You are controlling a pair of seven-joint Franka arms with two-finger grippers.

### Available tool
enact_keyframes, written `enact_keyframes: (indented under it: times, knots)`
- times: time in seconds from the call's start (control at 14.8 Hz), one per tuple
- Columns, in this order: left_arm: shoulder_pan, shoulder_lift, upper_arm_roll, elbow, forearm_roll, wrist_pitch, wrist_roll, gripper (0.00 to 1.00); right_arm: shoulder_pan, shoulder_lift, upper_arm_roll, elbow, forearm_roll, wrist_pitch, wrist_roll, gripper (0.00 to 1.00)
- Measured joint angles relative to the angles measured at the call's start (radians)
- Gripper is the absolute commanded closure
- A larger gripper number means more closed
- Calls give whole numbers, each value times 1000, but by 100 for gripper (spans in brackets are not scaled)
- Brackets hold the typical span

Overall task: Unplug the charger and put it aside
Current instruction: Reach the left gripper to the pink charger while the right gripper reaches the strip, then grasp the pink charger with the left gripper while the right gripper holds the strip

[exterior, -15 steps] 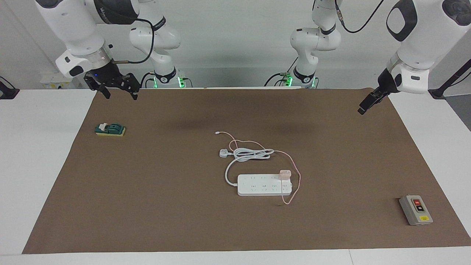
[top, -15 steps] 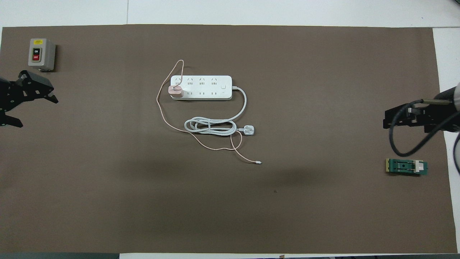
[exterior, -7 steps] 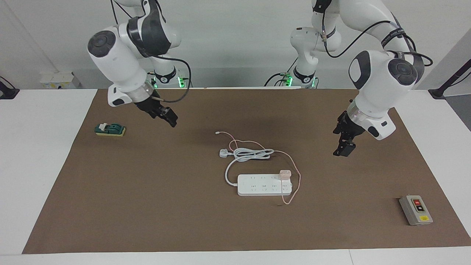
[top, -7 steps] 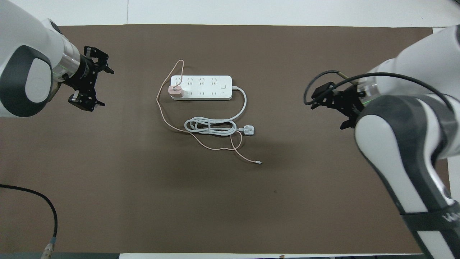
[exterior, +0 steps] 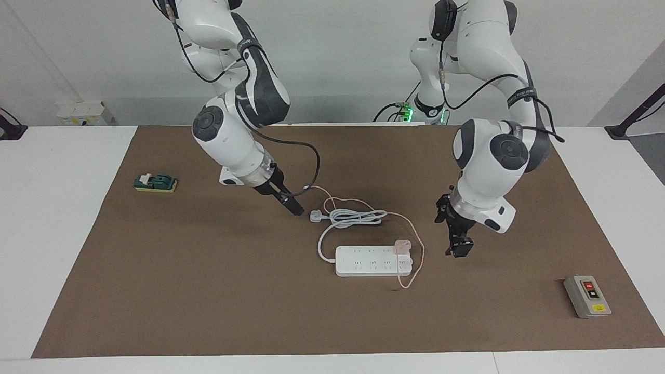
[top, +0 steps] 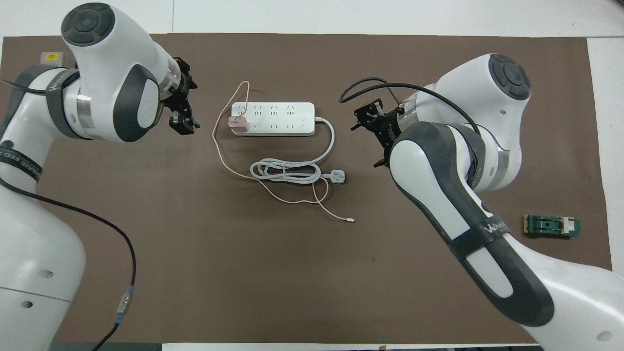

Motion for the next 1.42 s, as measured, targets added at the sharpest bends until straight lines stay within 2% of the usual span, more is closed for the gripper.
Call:
enact_keyframes:
  times: [0.27,0.54,0.94,1.42]
  knots:
    - [-26,48,1,19,-1,51,-21,0,77,145,0,73,69,135,150,0]
    - [-42,56,1,17,-1,84,-45,0,131,235,0,121,149,230,247,0]
    - [-86,57,1,-55,-1,141,-63,0,133,333,-3,220,191,233,381,0]
    - [-107,54,1,-86,-1,159,-68,0,140,453,0,367,192,175,387,0]
